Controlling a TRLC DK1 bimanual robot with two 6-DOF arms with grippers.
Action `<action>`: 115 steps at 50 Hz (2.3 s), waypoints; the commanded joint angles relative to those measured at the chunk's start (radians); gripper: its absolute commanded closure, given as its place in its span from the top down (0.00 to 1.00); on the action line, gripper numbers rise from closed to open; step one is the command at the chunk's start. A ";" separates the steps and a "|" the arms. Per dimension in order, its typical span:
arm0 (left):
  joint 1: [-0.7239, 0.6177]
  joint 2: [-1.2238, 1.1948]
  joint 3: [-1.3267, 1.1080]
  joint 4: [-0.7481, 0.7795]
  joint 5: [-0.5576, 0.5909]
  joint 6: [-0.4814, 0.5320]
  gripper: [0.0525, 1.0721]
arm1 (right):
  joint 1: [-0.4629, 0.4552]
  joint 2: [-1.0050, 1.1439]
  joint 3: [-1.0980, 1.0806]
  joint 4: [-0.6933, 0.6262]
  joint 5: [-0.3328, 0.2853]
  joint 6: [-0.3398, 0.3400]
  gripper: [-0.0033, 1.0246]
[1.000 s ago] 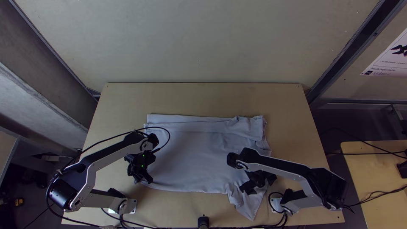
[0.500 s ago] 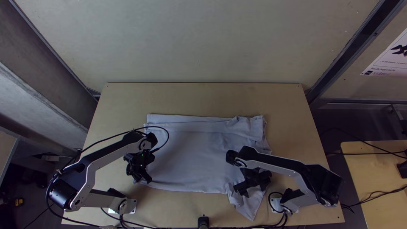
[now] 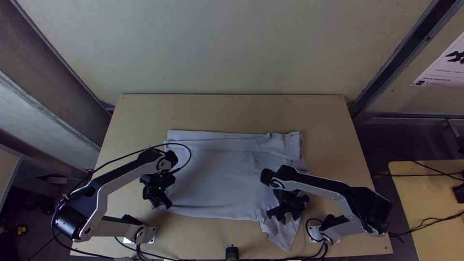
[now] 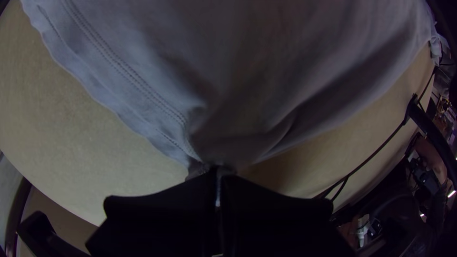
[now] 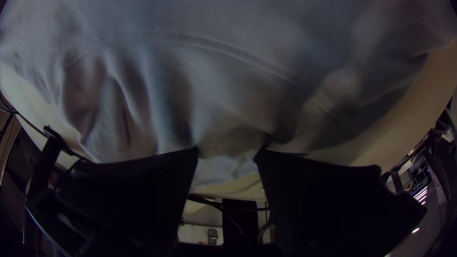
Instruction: Fold the t-shirt
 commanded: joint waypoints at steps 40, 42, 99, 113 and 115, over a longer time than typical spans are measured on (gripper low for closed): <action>0.175 -0.073 0.204 -0.070 -0.002 0.098 0.03 | -0.229 -0.163 0.094 -0.024 0.187 -0.116 0.03; 0.193 -0.073 0.222 -0.070 -0.002 0.104 0.03 | -0.245 -0.162 0.117 -0.030 0.201 -0.123 0.03; 0.325 0.329 0.880 0.091 0.011 0.129 0.03 | -0.575 0.219 0.744 -0.050 0.297 -0.286 0.03; 0.322 0.427 0.903 0.127 0.011 0.116 0.03 | -0.588 0.371 0.855 -0.032 0.299 -0.286 0.03; 0.321 0.438 0.903 0.131 0.011 0.112 0.04 | -0.593 0.388 0.864 -0.020 0.299 -0.286 0.03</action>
